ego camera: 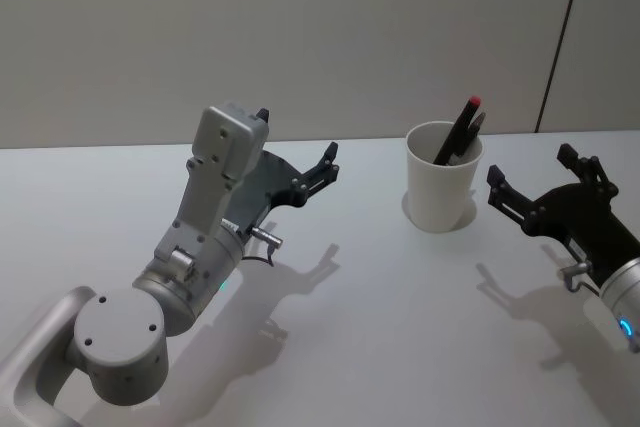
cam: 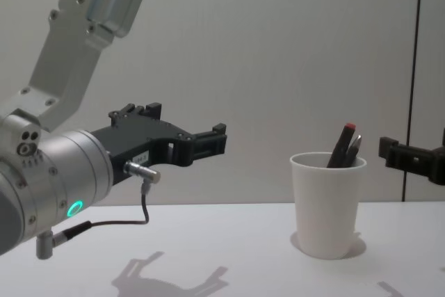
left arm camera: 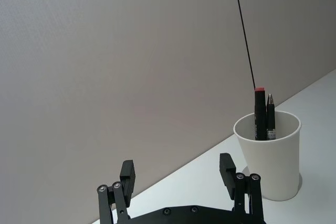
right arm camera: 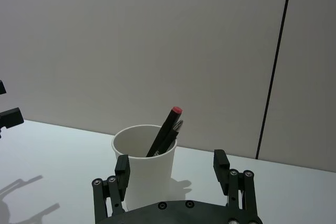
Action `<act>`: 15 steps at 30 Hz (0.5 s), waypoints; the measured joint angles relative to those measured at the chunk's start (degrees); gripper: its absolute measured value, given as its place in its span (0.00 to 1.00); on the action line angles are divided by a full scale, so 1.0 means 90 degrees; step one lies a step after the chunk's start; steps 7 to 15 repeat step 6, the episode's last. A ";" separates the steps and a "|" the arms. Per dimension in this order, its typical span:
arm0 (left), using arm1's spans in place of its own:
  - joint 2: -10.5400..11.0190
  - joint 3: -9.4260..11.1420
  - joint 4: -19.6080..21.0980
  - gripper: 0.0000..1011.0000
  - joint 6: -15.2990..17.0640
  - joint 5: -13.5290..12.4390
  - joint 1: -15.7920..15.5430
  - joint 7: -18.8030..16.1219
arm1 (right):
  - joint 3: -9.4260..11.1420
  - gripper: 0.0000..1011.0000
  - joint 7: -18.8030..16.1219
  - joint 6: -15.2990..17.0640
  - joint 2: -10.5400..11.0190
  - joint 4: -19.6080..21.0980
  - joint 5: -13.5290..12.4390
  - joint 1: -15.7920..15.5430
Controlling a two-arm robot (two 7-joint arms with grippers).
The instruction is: Place the pen into the pen holder.
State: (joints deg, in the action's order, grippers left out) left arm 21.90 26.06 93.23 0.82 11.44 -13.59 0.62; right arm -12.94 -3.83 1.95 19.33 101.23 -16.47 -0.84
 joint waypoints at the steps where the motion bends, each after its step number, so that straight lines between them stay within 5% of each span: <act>1: 0.0000 0.0000 0.0000 0.99 0.0000 0.0000 0.0000 0.0000 | 0.0000 0.99 0.0000 0.0000 0.0000 0.0000 0.0000 0.0000; 15: 0.0000 -0.0002 0.0000 0.99 0.0000 0.0000 0.0000 0.0000 | 0.0000 0.99 0.0000 0.0000 0.0000 0.0000 0.0000 0.0000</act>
